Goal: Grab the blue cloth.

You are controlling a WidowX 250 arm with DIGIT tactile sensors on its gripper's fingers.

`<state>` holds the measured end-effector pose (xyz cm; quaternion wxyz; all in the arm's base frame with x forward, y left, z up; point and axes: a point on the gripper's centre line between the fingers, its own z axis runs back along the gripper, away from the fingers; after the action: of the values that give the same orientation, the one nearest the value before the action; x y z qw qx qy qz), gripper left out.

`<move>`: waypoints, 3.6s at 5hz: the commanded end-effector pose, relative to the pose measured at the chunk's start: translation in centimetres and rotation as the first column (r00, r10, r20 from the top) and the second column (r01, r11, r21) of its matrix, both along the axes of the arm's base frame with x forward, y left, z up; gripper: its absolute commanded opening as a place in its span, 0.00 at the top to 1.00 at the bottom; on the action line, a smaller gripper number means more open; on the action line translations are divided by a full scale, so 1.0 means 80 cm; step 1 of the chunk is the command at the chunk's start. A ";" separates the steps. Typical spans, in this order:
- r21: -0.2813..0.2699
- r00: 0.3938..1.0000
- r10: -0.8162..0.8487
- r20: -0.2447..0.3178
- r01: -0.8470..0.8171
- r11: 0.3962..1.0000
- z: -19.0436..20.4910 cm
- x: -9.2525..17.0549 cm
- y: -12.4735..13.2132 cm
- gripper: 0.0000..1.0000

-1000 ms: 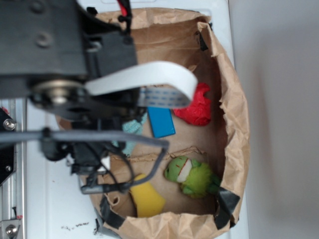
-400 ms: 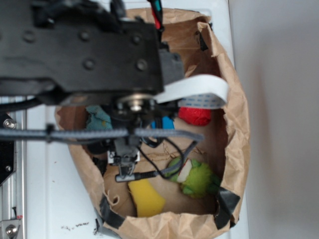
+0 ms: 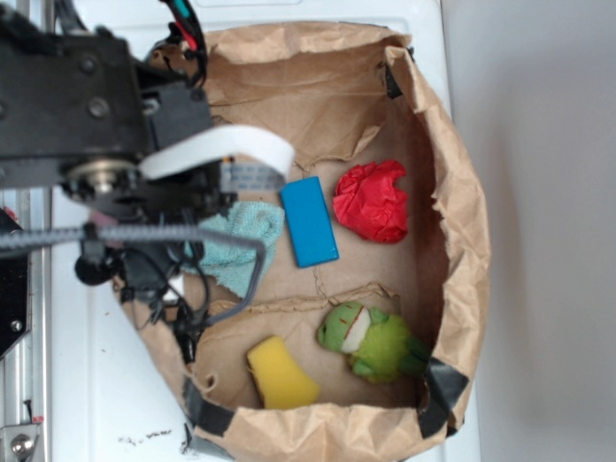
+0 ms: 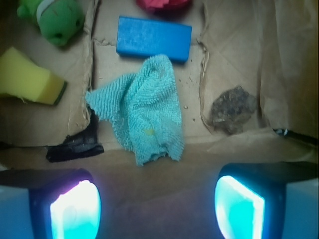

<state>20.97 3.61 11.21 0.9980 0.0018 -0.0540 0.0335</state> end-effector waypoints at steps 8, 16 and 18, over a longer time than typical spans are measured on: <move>0.102 0.990 0.081 -0.116 -0.070 0.992 -0.043 0.083 0.009 0.00; 0.016 0.992 -0.012 -0.125 0.014 1.000 -0.067 0.023 -0.023 0.00; 0.010 0.995 -0.017 -0.103 0.018 1.000 -0.083 0.030 -0.030 0.00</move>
<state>23.02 1.31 4.19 0.9994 0.0076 0.0085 0.0327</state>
